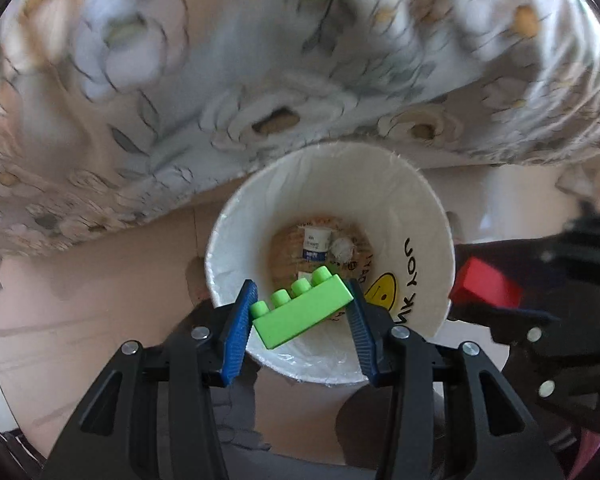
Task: Collect trash
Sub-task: 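Open both tools over the bin, dropping the green brick and red block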
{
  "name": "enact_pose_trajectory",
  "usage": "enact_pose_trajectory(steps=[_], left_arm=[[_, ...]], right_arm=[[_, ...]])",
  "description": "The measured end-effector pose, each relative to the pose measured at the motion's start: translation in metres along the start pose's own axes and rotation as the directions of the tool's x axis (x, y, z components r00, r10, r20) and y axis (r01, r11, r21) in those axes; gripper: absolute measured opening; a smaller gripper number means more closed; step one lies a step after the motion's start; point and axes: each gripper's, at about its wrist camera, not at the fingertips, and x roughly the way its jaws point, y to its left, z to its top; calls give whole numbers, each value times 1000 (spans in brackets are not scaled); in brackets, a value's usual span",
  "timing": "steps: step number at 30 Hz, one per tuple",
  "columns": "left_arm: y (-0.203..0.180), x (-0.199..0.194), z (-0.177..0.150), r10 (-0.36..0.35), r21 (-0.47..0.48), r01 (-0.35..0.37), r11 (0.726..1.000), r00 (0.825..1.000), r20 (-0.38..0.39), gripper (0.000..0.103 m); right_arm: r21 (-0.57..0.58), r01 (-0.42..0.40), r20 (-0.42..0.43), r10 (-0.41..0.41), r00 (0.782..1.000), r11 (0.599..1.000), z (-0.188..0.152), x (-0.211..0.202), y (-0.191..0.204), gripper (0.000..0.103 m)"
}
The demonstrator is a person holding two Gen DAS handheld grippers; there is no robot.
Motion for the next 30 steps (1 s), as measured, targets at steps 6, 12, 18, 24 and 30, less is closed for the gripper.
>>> enact_pose_trajectory(steps=[6, 12, 18, 24, 30], left_arm=[[7, 38, 6, -33, -57, 29, 998, 998, -62, 47], [18, 75, 6, -72, -126, 57, 990, 990, -117, 47], [16, 104, 3, -135, -182, 105, 978, 978, -161, 47], [16, 117, 8, -129, -180, 98, 979, 977, -170, 48], [23, 128, 12, -137, -212, 97, 972, 973, -184, 48]], right_arm=[[64, -8, -45, 11, 999, 998, 4, 39, -10, 21], [98, 10, -75, -3, 997, 995, 5, 70, -20, 21], [120, 25, -104, -13, 995, 992, 9, 99, -25, 21], [91, 53, -123, -41, 992, 994, 10, 113, -24, 21], [79, 62, -126, -51, 991, 995, 11, 121, -26, 21]])
